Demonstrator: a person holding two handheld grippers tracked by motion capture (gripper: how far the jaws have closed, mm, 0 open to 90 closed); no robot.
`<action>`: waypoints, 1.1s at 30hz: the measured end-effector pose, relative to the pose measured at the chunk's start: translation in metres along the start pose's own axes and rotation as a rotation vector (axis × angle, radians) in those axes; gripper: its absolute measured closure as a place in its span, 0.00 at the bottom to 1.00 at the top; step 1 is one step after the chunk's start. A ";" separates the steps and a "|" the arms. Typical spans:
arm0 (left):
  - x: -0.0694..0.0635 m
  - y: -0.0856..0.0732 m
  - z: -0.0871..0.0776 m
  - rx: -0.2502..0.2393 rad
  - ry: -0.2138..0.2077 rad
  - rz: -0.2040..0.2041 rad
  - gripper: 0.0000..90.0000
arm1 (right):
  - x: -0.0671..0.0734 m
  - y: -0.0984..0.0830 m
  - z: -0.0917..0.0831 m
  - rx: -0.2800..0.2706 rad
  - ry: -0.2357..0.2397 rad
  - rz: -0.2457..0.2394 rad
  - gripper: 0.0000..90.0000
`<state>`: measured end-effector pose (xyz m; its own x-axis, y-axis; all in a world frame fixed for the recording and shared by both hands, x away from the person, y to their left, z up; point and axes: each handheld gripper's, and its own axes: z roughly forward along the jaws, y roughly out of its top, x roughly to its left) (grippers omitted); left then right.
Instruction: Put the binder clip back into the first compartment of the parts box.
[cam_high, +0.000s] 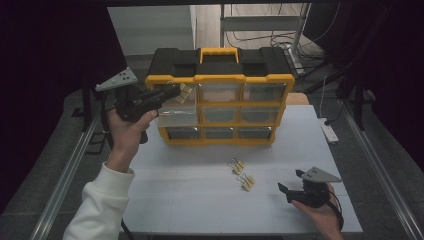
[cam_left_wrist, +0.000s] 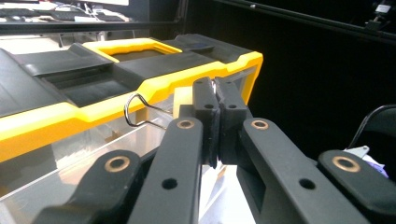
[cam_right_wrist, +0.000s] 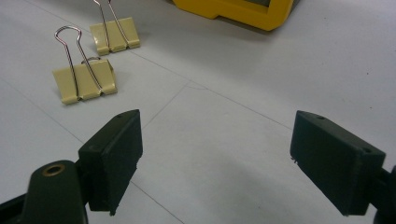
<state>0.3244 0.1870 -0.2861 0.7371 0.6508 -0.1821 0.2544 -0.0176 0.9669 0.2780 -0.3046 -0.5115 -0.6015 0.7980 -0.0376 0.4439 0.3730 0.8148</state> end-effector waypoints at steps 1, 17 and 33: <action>0.000 -0.001 0.001 0.000 0.002 -0.002 0.98 | 0.000 0.000 0.000 0.001 0.000 -0.001 0.19; -0.022 -0.010 0.004 0.006 -0.037 0.055 0.33 | 0.000 0.000 0.000 0.002 0.003 -0.001 0.19; -0.051 -0.043 0.005 0.053 -0.172 0.053 0.32 | 0.000 0.000 0.000 0.004 0.001 -0.003 0.19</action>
<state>0.2785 0.1509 -0.3196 0.8457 0.5081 -0.1632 0.2416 -0.0919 0.9660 0.2777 -0.3046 -0.5118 -0.6038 0.7961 -0.0397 0.4447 0.3777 0.8121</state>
